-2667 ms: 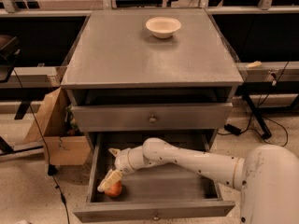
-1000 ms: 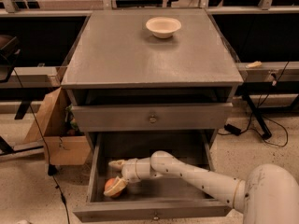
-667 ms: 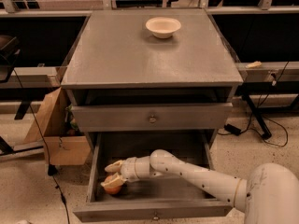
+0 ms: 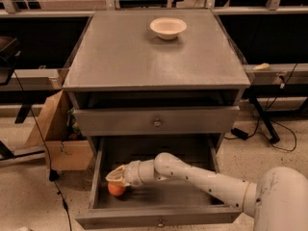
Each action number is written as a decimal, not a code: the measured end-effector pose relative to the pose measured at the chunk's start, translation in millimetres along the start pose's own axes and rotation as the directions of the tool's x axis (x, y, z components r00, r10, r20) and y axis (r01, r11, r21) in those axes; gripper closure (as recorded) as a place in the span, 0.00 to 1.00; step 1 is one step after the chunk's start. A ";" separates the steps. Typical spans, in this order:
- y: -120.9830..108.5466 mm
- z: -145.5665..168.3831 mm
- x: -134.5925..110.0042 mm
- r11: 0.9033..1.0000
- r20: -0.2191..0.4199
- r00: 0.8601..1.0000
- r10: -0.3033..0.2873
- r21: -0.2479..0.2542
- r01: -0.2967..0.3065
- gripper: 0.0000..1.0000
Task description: Pick orange from middle drawer and place on counter
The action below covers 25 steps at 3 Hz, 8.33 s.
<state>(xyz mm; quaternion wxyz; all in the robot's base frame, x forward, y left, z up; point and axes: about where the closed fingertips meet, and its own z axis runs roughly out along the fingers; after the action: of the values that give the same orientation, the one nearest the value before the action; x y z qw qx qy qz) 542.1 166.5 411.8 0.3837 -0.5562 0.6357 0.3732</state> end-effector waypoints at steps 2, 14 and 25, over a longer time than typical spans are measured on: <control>0.6 0.1 -2.0 1.000 -0.001 1.000 0.002 -0.006 -0.002 0.32; -23.3 -90.0 -20.2 0.964 0.098 0.983 0.154 0.205 -0.171 1.00; -218.1 -249.8 -395.7 0.804 -0.072 0.991 0.117 0.592 -0.052 0.58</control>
Offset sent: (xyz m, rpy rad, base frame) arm 0.0011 -0.0092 -0.0298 -0.0074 0.0245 0.0212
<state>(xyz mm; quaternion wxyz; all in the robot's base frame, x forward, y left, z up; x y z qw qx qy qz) 775.1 85.5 865.5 0.4862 -0.3998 0.7634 0.1449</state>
